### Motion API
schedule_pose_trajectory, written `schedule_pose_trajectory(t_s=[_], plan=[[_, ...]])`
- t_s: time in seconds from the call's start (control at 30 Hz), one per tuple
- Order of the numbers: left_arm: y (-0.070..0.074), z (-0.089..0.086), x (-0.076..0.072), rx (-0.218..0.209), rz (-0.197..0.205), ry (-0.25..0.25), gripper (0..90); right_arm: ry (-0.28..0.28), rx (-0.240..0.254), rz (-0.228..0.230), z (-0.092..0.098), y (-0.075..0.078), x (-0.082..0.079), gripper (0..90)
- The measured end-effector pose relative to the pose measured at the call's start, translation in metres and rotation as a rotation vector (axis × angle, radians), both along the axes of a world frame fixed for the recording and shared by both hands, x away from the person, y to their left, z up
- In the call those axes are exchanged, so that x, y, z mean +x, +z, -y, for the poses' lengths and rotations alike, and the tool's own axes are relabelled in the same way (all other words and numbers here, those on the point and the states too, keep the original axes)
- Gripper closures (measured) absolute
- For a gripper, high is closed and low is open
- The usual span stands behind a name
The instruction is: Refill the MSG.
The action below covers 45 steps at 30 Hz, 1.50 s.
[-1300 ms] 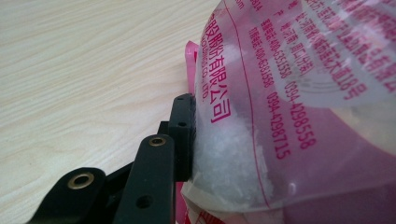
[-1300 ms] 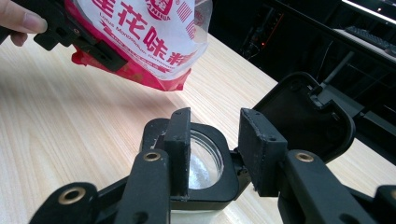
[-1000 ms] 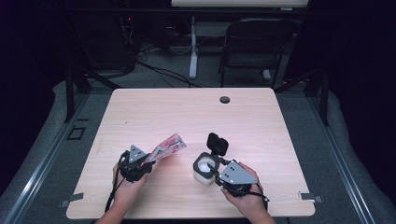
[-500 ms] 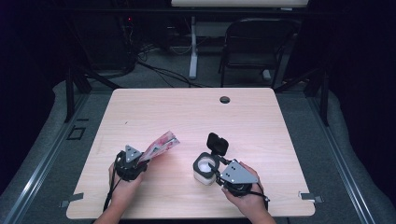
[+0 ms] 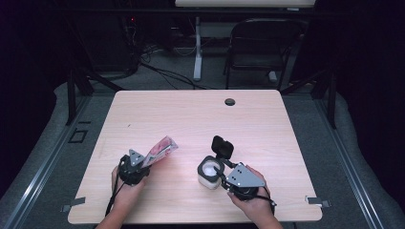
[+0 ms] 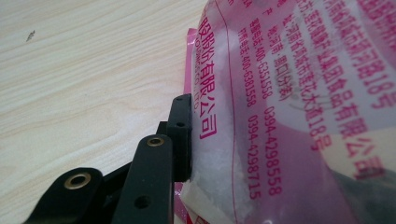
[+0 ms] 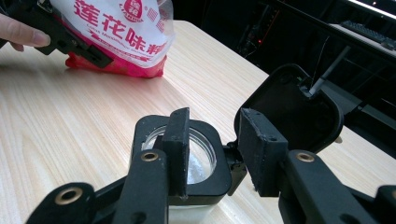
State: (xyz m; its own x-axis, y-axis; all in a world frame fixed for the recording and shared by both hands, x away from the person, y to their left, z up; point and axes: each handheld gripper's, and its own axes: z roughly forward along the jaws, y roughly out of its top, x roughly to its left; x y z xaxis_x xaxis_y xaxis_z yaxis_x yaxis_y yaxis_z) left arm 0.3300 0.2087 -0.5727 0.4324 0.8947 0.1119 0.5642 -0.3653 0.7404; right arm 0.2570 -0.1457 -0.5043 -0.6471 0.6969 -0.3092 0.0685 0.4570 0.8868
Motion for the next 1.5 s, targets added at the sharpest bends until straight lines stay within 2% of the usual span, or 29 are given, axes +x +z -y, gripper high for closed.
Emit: schedule_pose_trajectory(t_s=[0.07, 0.37, 0.47, 0.6, 0.7, 0.97, 1.3, 1.5], plan=[[0.0, 0.001, 0.0, 0.011, 0.002, -0.006, 70.3, 0.0, 0.002, -0.003, 0.0, 0.0, 0.0, 63.7], [-0.003, 0.002, -0.001, 0.005, -0.007, -0.01, 65.4, -0.005, 0.004, -0.005, 0.001, 0.0, 0.001, 63.3], [-0.002, 0.002, -0.002, -0.004, -0.009, -0.025, 60.1, -0.009, 0.008, -0.007, 0.002, 0.0, 0.001, 63.1], [-0.003, 0.006, -0.006, 0.01, 0.0, -0.053, 50.6, -0.012, 0.011, -0.01, 0.003, 0.0, 0.001, 62.5], [-0.002, 0.009, -0.009, 0.032, 0.006, -0.067, 47.3, -0.014, 0.016, -0.012, 0.004, 0.0, 0.002, 62.4], [0.0, 0.013, -0.016, 0.048, 0.016, -0.117, 38.0, -0.018, 0.019, -0.014, 0.005, 0.0, 0.002, 61.2], [0.003, 0.014, -0.028, 0.075, 0.016, -0.158, 36.4, -0.031, 0.04, -0.033, 0.009, 0.001, 0.005, 57.5], [0.005, 0.011, -0.032, 0.07, 0.005, -0.161, 36.3, -0.041, 0.051, -0.047, 0.011, 0.001, 0.007, 56.1]])
